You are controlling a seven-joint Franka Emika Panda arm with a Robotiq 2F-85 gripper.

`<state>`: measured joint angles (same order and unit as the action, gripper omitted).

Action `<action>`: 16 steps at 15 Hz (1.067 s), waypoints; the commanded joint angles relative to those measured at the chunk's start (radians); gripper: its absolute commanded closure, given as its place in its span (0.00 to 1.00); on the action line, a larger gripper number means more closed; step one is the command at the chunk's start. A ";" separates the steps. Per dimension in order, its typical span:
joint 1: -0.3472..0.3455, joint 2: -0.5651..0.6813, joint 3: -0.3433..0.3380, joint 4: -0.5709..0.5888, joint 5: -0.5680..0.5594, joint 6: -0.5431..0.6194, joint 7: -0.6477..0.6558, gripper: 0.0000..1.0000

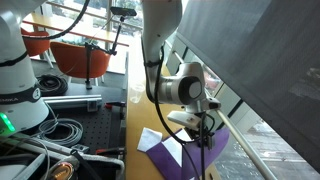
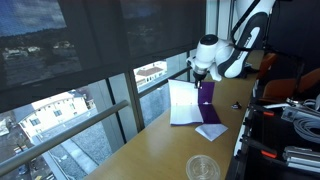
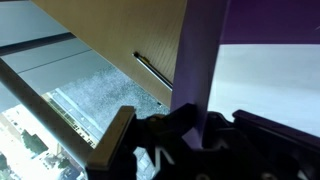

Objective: Close the purple folder.

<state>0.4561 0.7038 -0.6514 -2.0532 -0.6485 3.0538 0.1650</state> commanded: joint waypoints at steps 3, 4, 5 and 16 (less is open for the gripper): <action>0.163 -0.027 -0.053 -0.104 -0.003 -0.013 0.097 0.65; 0.178 -0.033 -0.050 -0.116 0.001 -0.021 0.109 0.57; 0.204 -0.053 -0.053 -0.139 0.028 -0.035 0.100 0.51; 0.076 -0.349 0.124 -0.126 0.221 -0.323 0.032 0.00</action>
<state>0.6717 0.5055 -0.6470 -2.1869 -0.5127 2.8827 0.2726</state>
